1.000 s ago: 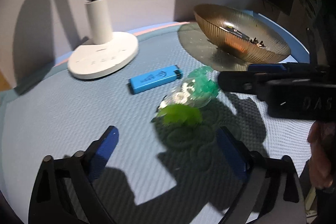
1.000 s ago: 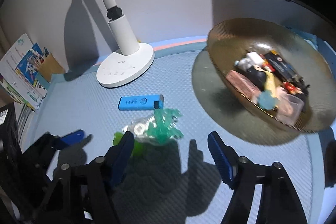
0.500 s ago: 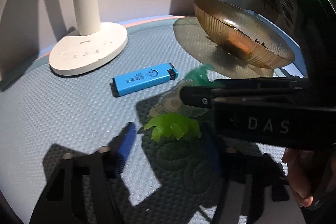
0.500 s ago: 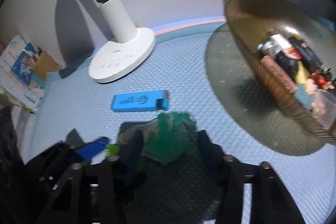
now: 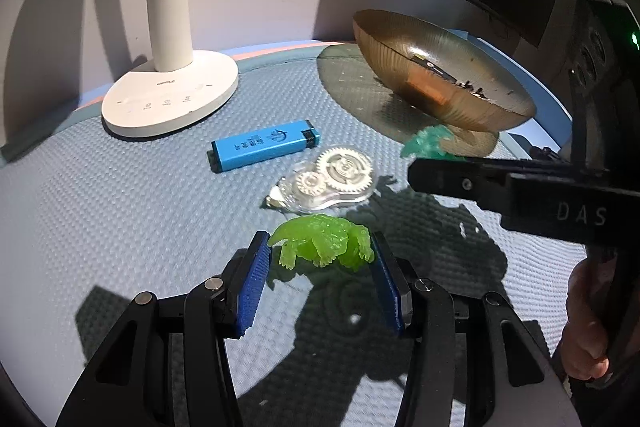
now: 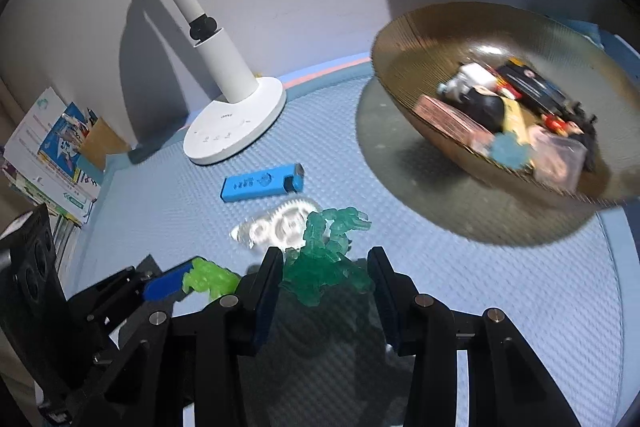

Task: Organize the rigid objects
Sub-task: 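Grasp the lime green gummy with the left gripper while the right grasps the teal gummy, then carry both green gummies over the amber bowl and open both grippers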

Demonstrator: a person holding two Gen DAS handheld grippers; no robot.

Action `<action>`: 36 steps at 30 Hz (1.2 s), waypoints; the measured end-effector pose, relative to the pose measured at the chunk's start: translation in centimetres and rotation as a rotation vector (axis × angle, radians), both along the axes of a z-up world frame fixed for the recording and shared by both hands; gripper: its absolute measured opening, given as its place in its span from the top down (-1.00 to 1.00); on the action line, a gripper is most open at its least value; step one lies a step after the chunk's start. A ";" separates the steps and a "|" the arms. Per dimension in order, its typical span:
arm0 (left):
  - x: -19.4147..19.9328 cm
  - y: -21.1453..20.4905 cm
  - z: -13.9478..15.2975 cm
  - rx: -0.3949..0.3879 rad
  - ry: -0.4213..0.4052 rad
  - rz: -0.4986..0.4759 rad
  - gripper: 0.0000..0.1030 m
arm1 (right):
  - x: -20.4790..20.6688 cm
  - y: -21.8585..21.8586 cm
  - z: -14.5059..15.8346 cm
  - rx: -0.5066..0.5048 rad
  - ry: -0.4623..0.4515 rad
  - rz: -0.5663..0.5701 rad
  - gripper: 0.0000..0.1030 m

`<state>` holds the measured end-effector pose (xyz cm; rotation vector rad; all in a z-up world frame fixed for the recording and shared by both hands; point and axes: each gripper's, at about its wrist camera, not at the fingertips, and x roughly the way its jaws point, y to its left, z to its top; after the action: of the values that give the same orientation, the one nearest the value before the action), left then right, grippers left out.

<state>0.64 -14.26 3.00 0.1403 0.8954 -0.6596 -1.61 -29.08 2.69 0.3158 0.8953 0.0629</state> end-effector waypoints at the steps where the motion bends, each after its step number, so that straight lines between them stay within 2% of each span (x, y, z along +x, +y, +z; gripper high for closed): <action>1: -0.3 0.0 0.1 -0.007 0.011 -0.006 0.10 | -0.5 -0.2 0.0 0.000 -0.001 -0.004 0.17; 4: -1.2 0.0 0.0 -0.044 0.049 -0.022 0.09 | -2.6 -1.0 -0.4 -0.012 0.003 -0.034 0.17; 7: -2.1 -0.9 0.5 -0.044 0.040 -0.040 0.09 | -4.6 -2.5 -0.5 -0.018 0.000 -0.070 0.17; 9: -2.3 -2.0 2.1 -0.054 0.012 -0.068 0.09 | -5.5 -3.8 0.6 -0.054 -0.017 -0.102 0.17; 13: -2.4 -4.5 6.5 -0.092 -0.082 -0.119 0.09 | -6.7 -7.1 5.4 -0.125 -0.101 -0.194 0.17; 17: -0.7 -8.6 11.1 -0.117 -0.165 -0.149 0.09 | -6.6 -11.1 10.7 -0.186 -0.166 -0.303 0.17; 20: 1.6 -11.7 13.0 -0.149 -0.169 -0.129 0.09 | -5.8 -14.4 12.9 -0.197 -0.164 -0.408 0.17; 23: 3.9 -14.2 12.6 -0.182 -0.086 -0.121 0.09 | -4.4 -16.4 12.7 -0.189 -0.111 -0.455 0.16; 27: 5.4 -17.4 9.5 -0.158 0.006 -0.134 0.09 | -1.2 -18.1 8.9 -0.186 0.056 -0.454 0.17; 31: 5.2 -19.3 7.5 -0.121 0.020 -0.159 0.09 | -0.4 -18.5 7.4 -0.212 0.092 -0.455 0.17; 36: 5.5 -20.0 6.9 -0.110 0.016 -0.171 0.06 | -0.1 -17.8 7.7 -0.253 0.087 -0.429 0.17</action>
<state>6.10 -34.22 9.94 0.1143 0.8661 -0.8681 -1.67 -46.86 10.38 0.2689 0.8941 -0.4601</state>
